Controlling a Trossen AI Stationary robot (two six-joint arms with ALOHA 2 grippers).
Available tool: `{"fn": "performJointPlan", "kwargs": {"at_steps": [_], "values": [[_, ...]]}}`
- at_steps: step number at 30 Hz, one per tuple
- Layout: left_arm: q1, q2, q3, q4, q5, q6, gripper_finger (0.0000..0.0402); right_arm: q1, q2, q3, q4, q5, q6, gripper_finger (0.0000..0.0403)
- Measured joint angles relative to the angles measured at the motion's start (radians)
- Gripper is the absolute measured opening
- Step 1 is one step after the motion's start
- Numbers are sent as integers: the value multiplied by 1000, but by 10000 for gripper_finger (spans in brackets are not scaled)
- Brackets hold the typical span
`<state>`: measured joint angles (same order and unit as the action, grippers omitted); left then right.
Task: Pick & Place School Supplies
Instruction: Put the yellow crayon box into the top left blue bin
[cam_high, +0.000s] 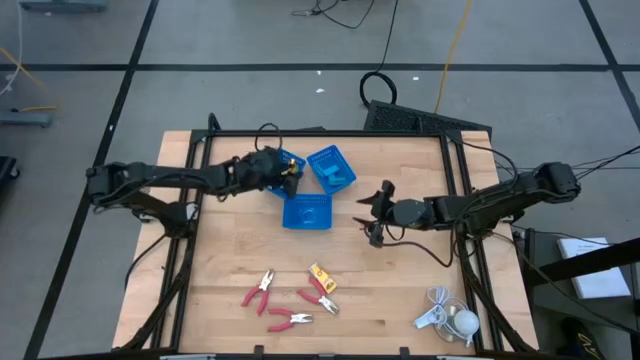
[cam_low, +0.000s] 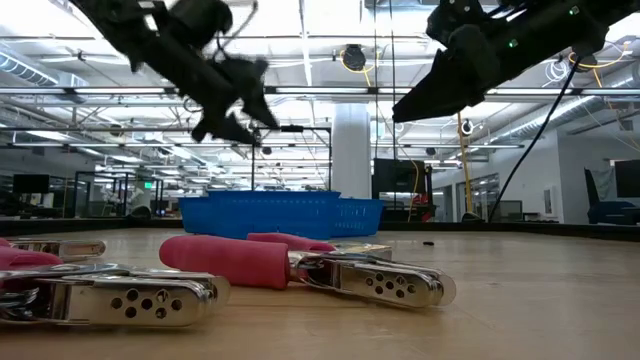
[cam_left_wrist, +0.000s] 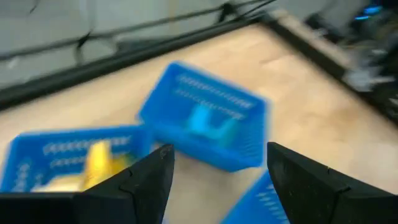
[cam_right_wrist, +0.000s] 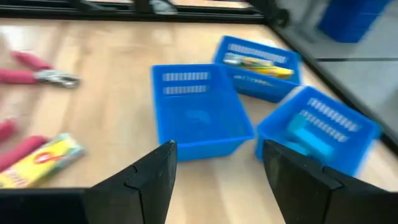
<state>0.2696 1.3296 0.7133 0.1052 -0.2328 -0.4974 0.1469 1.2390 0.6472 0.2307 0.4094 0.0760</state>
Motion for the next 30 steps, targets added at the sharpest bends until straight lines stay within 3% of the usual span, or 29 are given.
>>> {"fn": "performJointPlan", "kwargs": {"at_steps": [6, 11, 15, 21, 30], "values": [[-153, -73, 1, 39, -29, 73, 255, 42, 54, 0, 70, -109, -4, 226], [-255, -66, 1, 29, 80, 71, 255, 97, 148, 0, 205, -178, -16, 226], [-317, -50, 1, 27, 84, 51, 255, 145, 292, 45, 303, -177, -78, 226], [-366, -46, 1, 26, 67, 44, 255, 252, 512, 212, 235, -164, -168, 232], [-383, -46, 1, 26, 33, 26, 255, 313, 738, 422, 174, -60, -172, 286]]}}
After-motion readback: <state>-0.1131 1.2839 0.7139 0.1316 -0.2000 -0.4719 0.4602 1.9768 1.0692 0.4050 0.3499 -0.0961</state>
